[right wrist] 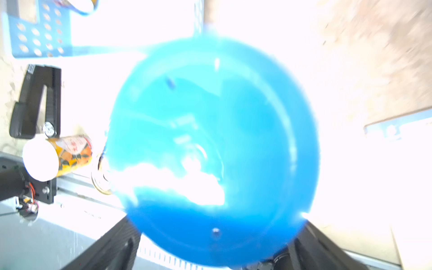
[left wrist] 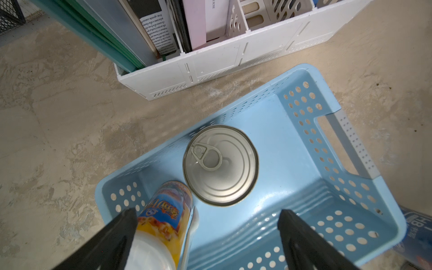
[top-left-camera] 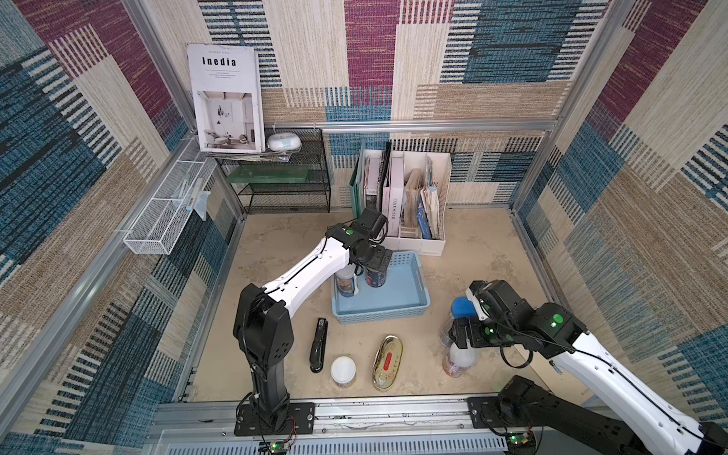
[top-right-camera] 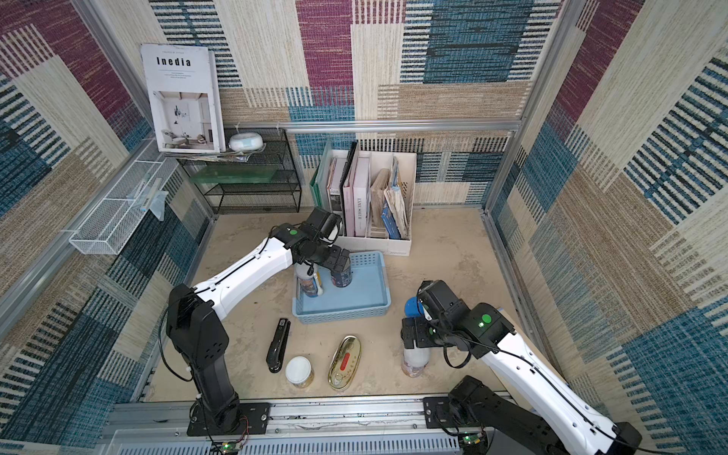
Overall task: Put the canned food in the basket
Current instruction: Move the canned food to the center of the board.
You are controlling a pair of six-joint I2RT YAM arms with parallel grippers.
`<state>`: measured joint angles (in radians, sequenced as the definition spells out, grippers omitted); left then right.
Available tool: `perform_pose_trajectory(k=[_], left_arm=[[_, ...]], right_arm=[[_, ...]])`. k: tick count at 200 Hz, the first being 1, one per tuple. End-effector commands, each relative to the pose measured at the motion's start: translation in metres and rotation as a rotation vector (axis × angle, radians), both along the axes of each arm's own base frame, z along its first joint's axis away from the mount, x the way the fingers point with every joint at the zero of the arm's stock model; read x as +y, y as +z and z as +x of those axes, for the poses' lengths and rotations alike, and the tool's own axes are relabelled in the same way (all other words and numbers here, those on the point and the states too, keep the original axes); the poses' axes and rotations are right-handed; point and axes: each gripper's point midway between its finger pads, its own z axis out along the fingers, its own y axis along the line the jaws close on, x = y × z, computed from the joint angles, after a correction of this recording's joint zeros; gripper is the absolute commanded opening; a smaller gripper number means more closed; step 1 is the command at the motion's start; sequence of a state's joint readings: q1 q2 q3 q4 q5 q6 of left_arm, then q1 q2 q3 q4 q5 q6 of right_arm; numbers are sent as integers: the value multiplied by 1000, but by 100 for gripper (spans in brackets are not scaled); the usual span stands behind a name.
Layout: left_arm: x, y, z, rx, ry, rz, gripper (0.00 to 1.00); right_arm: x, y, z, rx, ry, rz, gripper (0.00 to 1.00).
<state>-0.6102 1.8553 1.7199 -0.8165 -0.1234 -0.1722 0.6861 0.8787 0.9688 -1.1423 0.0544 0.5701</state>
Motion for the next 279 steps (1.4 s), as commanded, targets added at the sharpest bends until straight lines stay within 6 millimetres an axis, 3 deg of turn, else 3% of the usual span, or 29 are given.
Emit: perform_pose_trajectory(k=[1,17,43,71,101,120,147,157,181,211,258,279], left_arm=[[0,3,-2,-1,-6,-9,99],[1,3,-3,-3,-5,-8,99],[3,4,-3,-8,-5,-5,99],[5,6,-2,-13,0,-4,99],[7,6,-2,-16,-1,5,99],[9,5,-3,-15,0,5,99],[10,4,-3,-11,-1,4,99],[10,4,-3,-13,-3,4,99],[9,3,-2,-11,-3,3,99],[11,4,-2,-13,-1,3,99],[13,9,-11,-13,-1,-16,99],[18,13,-17,-16,-2,-17,99]], right_arm=[[-5,2,12,-38,-20,-50,99],[3,-2,19,-50,-4,-39,99],[-2,-9,34,-86,-25,-103,99],[2,-3,54,-174,-57,-100,99],[4,-10,61,-180,-53,-121,98],[6,-9,64,-199,-51,-111,88],[3,-3,63,-202,-60,-118,43],[0,0,64,-215,-66,-130,37],[-17,13,77,-266,-133,-201,37],[-23,33,107,-324,-180,-243,43],[-47,14,161,-298,-247,-245,44],[-52,-5,170,-266,-262,-206,46]])
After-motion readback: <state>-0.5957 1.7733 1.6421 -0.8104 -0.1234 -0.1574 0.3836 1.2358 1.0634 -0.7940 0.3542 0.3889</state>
